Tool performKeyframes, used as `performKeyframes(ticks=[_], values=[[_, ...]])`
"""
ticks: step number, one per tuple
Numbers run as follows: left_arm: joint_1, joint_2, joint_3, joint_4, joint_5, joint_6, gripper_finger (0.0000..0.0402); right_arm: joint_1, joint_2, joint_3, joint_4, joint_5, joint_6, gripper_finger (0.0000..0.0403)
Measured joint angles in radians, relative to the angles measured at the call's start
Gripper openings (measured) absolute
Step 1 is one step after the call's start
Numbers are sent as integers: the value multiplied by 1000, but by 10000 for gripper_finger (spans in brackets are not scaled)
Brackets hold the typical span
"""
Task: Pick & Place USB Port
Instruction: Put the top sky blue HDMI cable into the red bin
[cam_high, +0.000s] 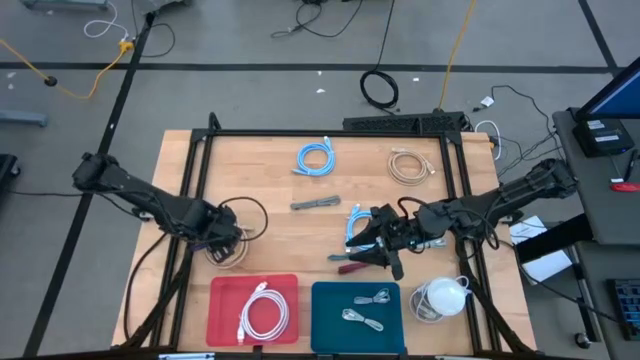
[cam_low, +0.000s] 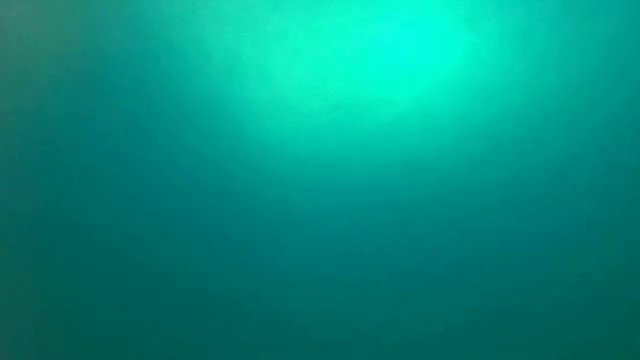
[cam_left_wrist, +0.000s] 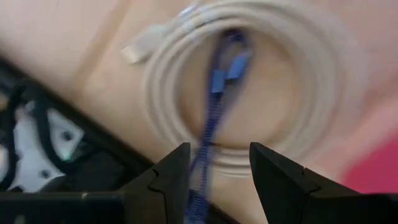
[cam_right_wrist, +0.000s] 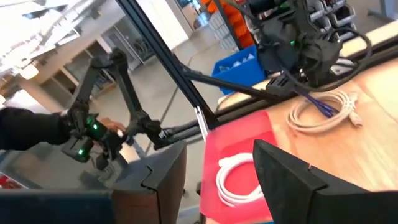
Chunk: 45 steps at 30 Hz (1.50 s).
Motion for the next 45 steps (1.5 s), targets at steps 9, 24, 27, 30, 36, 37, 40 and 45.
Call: performKeyframes(ticks=[9,24,27,30,36,37,40,45], values=[[314,-7,-1,316,-99,60,170,0,0,0,-43,68,-26,175],[677,255,-10,1333,349,-92,170,-125,9,-1,-376,283,-191,173],[667,237,-11,1321,300,-37,170,-212,12,-1,-446,233,-166,173],[689,230,20,1267,193,73,170,-270,19,-2,-492,147,-104,173],[775,326,267,1009,135,339,159,-286,18,-1,-465,94,-56,173],[788,361,328,949,137,392,157,-285,18,-1,-460,92,-49,173],[818,494,539,746,118,537,153,-286,17,-1,-445,70,-26,173],[830,736,833,415,38,718,152,-285,18,-1,-448,70,5,173]])
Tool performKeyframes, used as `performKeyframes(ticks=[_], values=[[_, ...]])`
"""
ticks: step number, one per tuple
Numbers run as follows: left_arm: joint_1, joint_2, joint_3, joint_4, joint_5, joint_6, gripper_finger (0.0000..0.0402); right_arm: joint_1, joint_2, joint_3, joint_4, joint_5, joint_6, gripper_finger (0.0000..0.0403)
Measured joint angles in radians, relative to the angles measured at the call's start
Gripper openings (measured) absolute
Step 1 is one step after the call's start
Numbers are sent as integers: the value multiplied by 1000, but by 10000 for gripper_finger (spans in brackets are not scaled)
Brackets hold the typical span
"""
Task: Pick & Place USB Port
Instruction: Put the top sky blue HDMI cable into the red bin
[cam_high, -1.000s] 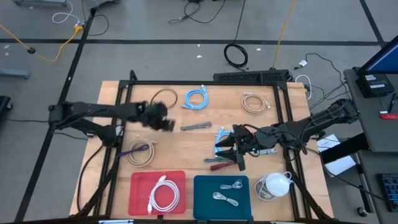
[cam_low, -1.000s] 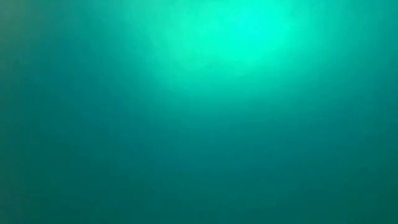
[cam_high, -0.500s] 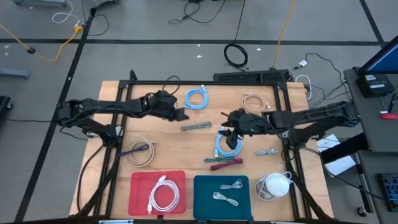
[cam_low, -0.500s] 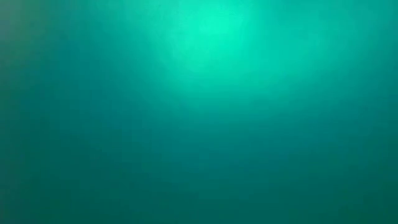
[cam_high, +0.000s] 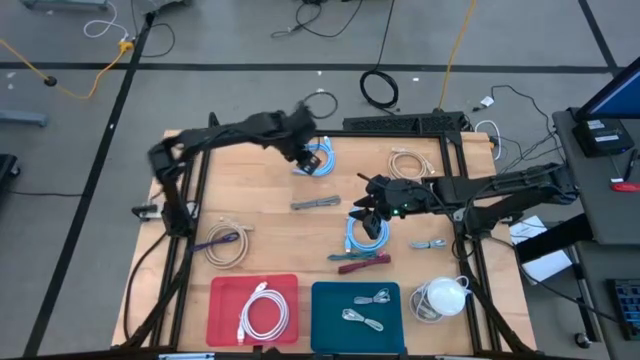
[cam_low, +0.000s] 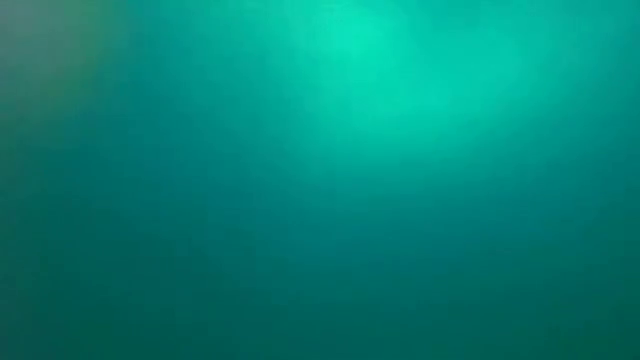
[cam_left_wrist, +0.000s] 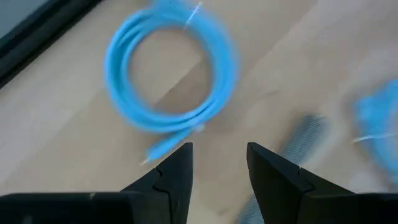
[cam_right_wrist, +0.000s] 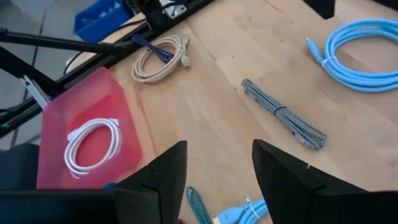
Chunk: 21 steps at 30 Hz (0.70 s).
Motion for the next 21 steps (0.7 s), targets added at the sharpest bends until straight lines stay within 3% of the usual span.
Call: performKeyframes(ticks=[6,11,21], values=[[31,170,186,-185,-144,-137,152,31,0,0,0,0,43,173],[65,202,241,-177,-143,-144,158,69,0,0,0,7,84,173],[97,294,252,-195,-61,-184,222,92,0,0,7,33,103,173]])
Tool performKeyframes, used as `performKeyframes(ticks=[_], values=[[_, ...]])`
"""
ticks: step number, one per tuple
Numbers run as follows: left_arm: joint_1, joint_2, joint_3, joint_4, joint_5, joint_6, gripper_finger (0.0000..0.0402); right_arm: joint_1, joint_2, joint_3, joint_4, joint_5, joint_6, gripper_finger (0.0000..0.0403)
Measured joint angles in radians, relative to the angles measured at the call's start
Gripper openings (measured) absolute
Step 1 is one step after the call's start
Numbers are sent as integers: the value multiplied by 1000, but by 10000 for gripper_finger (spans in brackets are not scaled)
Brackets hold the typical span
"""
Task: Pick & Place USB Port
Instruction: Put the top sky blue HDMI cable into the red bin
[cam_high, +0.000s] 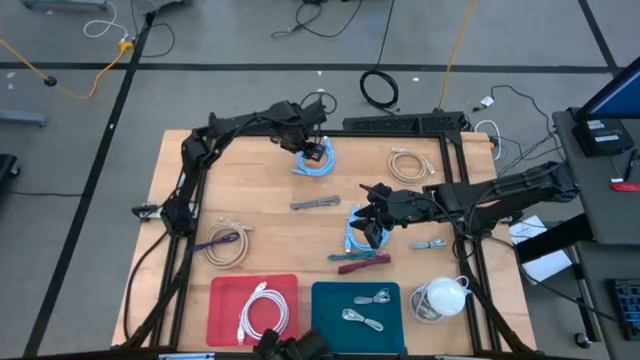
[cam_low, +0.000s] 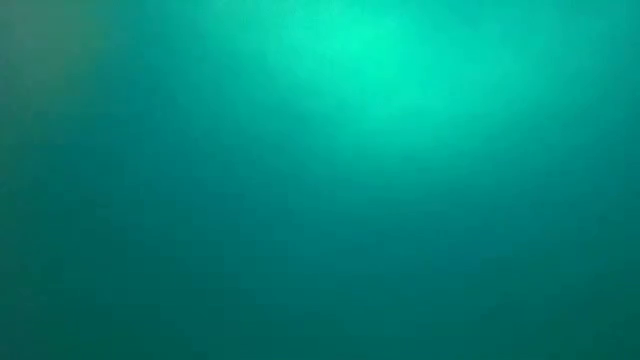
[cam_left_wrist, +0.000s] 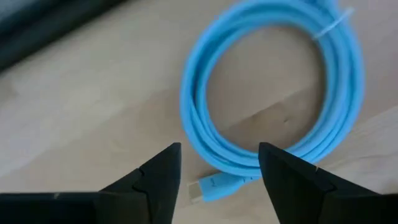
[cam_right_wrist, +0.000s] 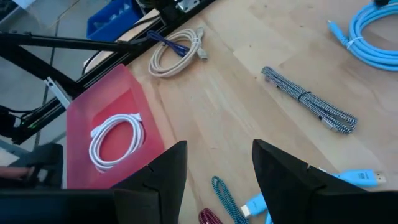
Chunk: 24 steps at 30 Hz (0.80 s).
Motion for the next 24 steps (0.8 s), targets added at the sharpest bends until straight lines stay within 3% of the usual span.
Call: performKeyframes(ticks=[11,24], values=[[-7,35,1,19,-57,-57,230,41,0,0,101,0,0,173],[-28,38,0,-6,-36,-157,230,71,0,1,167,27,-3,173]])
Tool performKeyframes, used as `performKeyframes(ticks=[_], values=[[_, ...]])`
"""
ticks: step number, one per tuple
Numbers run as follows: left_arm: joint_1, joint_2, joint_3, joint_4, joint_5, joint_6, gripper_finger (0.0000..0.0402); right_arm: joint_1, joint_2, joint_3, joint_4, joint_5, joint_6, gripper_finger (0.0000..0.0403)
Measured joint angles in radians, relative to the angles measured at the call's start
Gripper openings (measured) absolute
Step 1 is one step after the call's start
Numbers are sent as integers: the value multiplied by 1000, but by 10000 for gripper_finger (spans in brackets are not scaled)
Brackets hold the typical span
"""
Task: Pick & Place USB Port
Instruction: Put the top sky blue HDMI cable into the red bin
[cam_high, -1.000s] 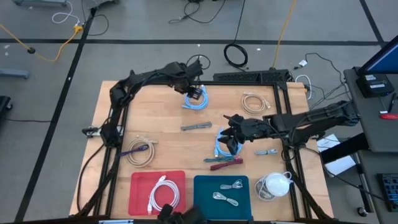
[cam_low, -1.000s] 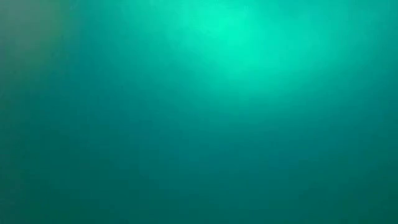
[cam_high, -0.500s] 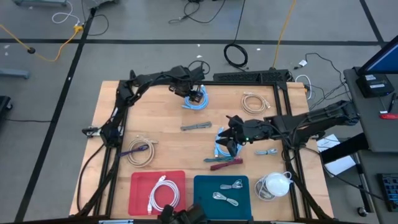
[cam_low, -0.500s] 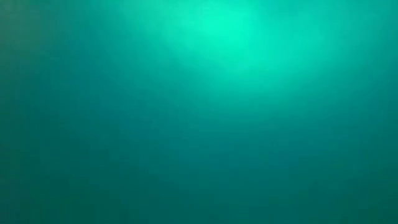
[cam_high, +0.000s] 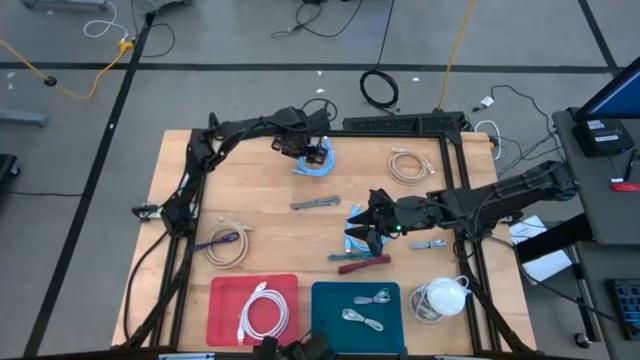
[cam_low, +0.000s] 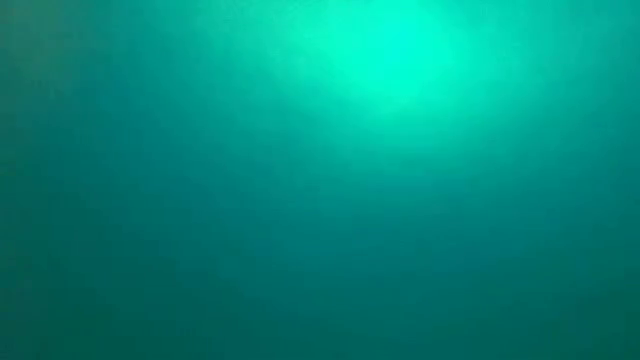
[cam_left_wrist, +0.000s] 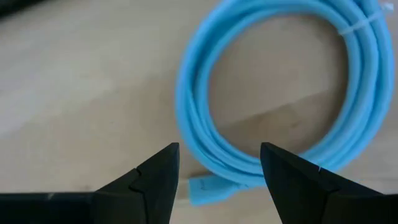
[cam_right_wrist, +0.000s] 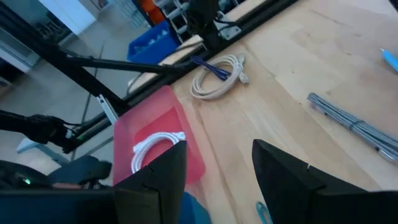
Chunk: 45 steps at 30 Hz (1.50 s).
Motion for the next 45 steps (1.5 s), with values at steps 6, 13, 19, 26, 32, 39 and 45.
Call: performKeyframes(ticks=[6,13,19,26,32,39,45], values=[[-26,0,0,4,54,-66,230,4,0,0,17,-1,-6,173],[-77,0,0,18,93,-83,230,26,0,0,18,-1,-19,173],[-132,0,0,104,89,-5,230,32,0,0,21,-3,-25,173],[-258,0,0,103,-53,434,230,46,0,0,25,-6,-32,173],[-246,56,-2,37,-74,381,230,47,0,0,30,-8,-35,173],[-225,38,14,12,-114,407,230,62,0,0,29,-7,-32,173],[-210,38,82,7,-127,449,230,61,0,0,43,-5,-33,173]])
